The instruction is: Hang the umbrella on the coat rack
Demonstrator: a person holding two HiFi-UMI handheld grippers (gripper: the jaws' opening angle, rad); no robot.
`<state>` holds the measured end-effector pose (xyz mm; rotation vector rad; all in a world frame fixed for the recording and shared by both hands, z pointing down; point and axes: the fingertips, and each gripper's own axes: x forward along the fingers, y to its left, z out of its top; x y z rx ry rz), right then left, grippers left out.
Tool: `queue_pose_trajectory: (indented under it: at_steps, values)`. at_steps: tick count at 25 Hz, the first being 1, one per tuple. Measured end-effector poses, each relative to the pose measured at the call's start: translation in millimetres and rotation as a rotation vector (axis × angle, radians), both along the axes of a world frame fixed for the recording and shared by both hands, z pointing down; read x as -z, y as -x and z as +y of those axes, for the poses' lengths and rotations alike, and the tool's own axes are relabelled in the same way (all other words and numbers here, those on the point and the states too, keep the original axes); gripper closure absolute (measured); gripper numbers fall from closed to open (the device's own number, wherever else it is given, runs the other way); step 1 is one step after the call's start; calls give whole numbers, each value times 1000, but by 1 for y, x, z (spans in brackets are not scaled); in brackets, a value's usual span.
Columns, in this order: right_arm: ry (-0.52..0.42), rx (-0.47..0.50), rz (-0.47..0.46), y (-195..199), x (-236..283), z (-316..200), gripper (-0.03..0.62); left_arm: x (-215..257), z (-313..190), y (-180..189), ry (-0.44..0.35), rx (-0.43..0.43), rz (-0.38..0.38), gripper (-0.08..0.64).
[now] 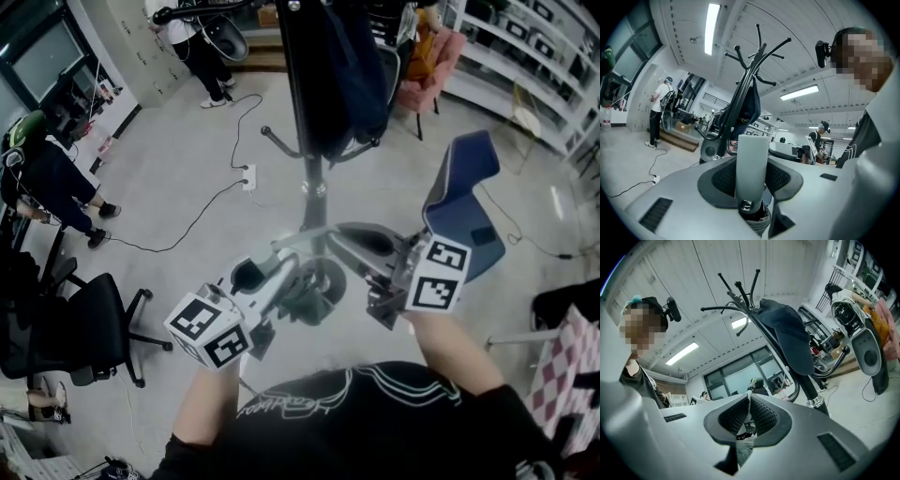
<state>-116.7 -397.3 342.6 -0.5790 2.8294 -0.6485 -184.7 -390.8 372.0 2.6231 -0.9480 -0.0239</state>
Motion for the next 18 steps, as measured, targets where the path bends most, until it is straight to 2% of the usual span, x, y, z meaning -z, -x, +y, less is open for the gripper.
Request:
queue_pose_trajectory:
  at_steps: [10,18]
  values:
    - [38,-71,13,8,-25,-32,565,-37,-38,8,43,-34,-41,423]
    - [110,-106,-16,7,-45,-52,565,-62,-57,4,82,-50,-72,423]
